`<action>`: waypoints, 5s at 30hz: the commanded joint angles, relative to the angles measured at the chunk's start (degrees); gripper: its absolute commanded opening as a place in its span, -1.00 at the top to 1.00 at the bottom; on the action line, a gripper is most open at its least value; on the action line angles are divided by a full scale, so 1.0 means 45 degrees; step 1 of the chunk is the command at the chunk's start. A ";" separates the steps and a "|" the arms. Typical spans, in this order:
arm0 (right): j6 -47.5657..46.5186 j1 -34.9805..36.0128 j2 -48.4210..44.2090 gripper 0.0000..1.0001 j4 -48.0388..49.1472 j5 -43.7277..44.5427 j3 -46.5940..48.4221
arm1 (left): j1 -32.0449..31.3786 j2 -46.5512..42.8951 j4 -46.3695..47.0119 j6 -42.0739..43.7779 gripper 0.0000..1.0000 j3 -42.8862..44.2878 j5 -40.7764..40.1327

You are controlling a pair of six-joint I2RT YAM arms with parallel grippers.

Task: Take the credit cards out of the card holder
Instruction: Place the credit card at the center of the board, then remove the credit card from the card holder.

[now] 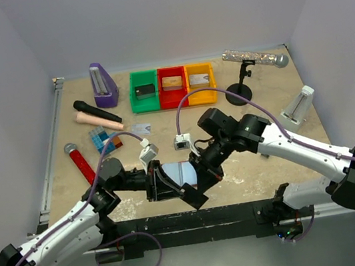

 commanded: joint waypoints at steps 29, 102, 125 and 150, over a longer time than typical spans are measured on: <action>0.6936 -0.1602 -0.6919 -0.08 0.5193 0.7939 -0.4770 | 0.4329 0.5950 -0.1696 -0.2527 1.00 0.3643 -0.8427; 0.6879 -0.1407 -0.5396 -0.10 0.6212 0.7097 -0.6003 | 0.6830 1.2033 -0.2395 -0.1395 0.23 0.7122 -0.7626; 0.9008 -0.1836 -0.1005 -0.42 0.5899 1.1296 -0.6473 | 0.2498 -0.0060 -0.5833 -0.3621 -1.00 -0.0631 -1.0868; 0.9008 -0.2208 0.1714 1.00 0.8398 0.9638 -0.6314 | 0.1479 0.0935 -0.3843 -0.2841 -0.72 -0.1219 -0.9209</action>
